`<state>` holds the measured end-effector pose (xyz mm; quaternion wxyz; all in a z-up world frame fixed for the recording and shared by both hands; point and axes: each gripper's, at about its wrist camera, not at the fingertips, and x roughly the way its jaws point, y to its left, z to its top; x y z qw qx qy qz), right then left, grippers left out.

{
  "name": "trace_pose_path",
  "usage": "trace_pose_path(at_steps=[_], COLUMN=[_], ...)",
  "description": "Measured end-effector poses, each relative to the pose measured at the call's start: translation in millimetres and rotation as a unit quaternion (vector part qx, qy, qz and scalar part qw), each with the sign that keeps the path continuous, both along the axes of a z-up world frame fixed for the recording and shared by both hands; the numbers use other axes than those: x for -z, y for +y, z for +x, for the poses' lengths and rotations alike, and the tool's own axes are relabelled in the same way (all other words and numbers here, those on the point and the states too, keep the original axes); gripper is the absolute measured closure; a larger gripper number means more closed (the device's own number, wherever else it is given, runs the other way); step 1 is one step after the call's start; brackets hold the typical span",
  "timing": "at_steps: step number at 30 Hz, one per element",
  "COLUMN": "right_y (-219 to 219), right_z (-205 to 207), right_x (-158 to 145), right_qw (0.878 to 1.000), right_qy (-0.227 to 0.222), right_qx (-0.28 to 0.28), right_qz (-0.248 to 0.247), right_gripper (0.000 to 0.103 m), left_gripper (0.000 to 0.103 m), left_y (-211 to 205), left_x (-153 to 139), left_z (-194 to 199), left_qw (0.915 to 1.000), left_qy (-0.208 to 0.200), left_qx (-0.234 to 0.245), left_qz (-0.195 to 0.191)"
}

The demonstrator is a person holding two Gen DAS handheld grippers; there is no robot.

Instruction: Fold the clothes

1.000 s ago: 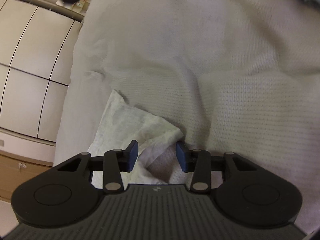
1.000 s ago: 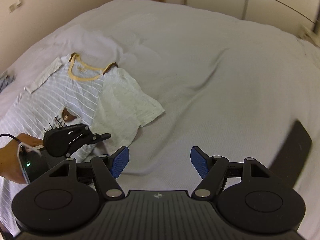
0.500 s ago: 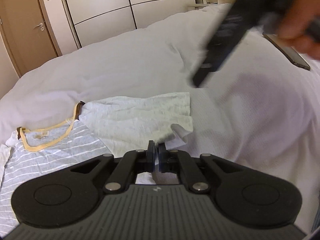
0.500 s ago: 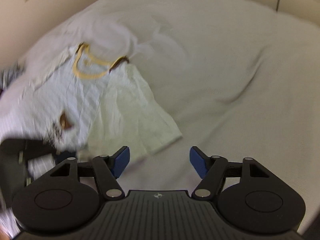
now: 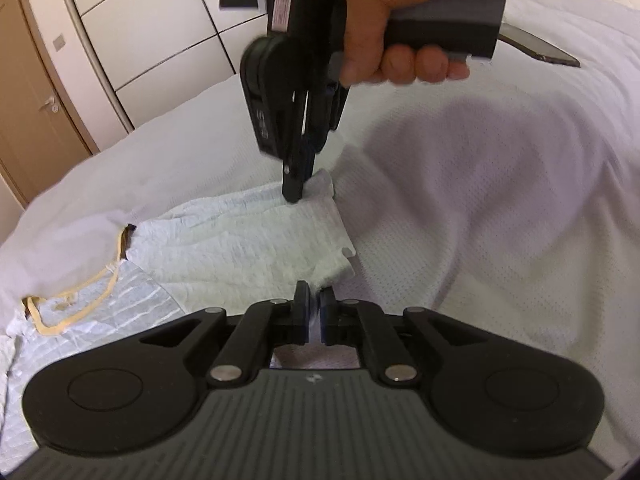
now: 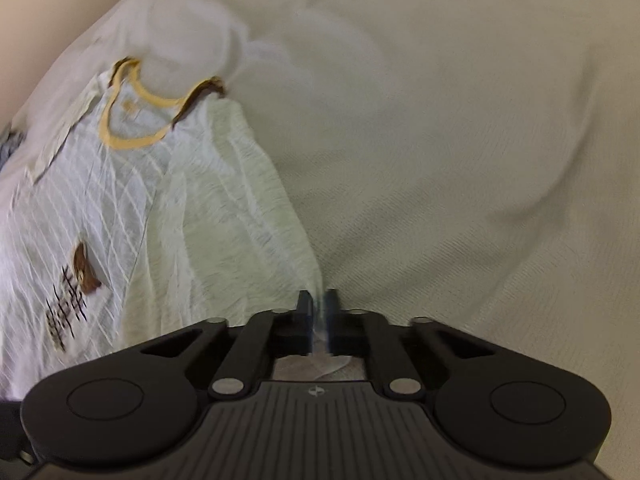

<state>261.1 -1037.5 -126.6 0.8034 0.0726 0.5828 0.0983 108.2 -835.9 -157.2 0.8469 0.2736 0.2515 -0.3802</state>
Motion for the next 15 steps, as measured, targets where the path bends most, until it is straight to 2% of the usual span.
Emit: trace_pose_path(at_steps=[3,5,7,9,10,12,13,15], right_y=[-2.2,1.6,6.6,17.7,23.5,40.3,50.5,68.3], right_z=[3.7,10.3,19.0,30.9,37.2,53.0,60.8,70.7], right_x=[-17.1,-30.7,-44.6,-56.4,-62.0,-68.4,-70.5,-76.6], right_qw=[1.0,1.0,0.999,0.998,0.998,0.998,0.999,0.999], right_qy=[0.009,0.014,0.023,0.038,0.045,0.049,0.042,0.008], right_qx=[0.016,0.022,0.034,0.041,0.045,0.037,0.025,-0.002], right_qz=[-0.005,-0.016,-0.021,-0.023,-0.024,-0.011,0.006,0.052], right_gripper=[0.101,0.101,0.102,0.102,0.102,0.101,0.098,0.091], left_gripper=[0.099,0.1,0.1,0.1,0.1,0.1,0.1,0.1], left_y=[1.4,4.6,10.4,20.6,27.6,45.3,55.6,76.9], left_x=[-4.9,-8.3,-11.4,-11.3,-10.2,-6.0,-1.6,8.5], left_z=[13.3,25.1,33.9,44.9,50.7,61.7,66.6,76.3], left_qw=[0.9981,0.993,0.984,0.966,0.9526,0.9175,0.8959,0.8445], left_qy=[0.046,0.085,0.125,0.178,0.207,0.263,0.291,0.346], left_qx=[-0.029,-0.06,-0.095,-0.142,-0.17,-0.225,-0.25,-0.298], left_qz=[-0.027,-0.055,-0.085,-0.123,-0.145,-0.195,-0.224,-0.28])
